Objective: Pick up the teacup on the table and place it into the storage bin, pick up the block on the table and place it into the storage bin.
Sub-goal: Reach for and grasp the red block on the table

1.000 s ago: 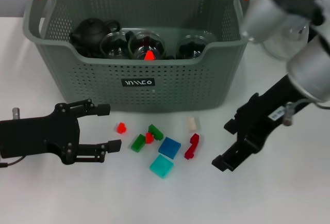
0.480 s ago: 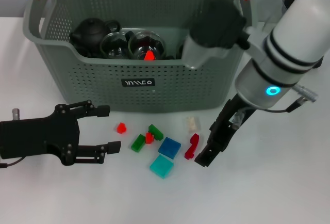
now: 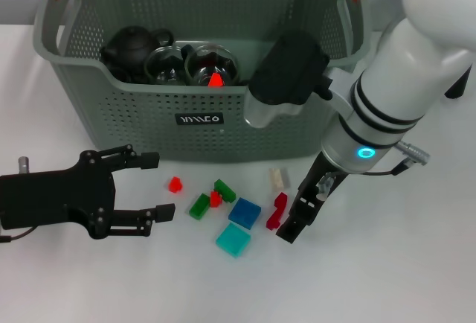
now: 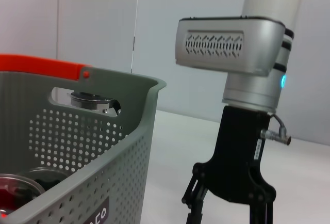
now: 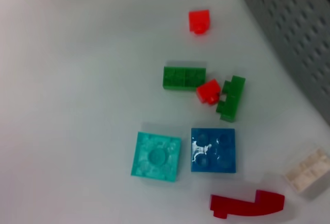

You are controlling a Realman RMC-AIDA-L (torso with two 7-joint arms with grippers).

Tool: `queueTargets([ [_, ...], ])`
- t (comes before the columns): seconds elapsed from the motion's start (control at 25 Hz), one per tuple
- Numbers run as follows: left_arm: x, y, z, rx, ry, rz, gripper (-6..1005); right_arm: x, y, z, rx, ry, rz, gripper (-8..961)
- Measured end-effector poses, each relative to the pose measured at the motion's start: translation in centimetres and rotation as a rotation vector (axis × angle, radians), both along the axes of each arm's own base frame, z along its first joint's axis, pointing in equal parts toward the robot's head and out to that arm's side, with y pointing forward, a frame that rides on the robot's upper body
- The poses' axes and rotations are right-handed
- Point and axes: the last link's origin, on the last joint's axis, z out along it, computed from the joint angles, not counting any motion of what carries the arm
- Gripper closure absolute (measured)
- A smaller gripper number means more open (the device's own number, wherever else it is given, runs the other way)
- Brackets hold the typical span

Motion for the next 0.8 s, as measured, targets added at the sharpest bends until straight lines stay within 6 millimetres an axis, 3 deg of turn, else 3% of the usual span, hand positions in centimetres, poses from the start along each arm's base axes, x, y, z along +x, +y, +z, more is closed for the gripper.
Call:
queueTargets([
  [0.8,-0.1,0.0,0.0,0.004,0.000,0.003,126,0.7,-0.2,-2.1,0.028,-0.003,0.053,13],
])
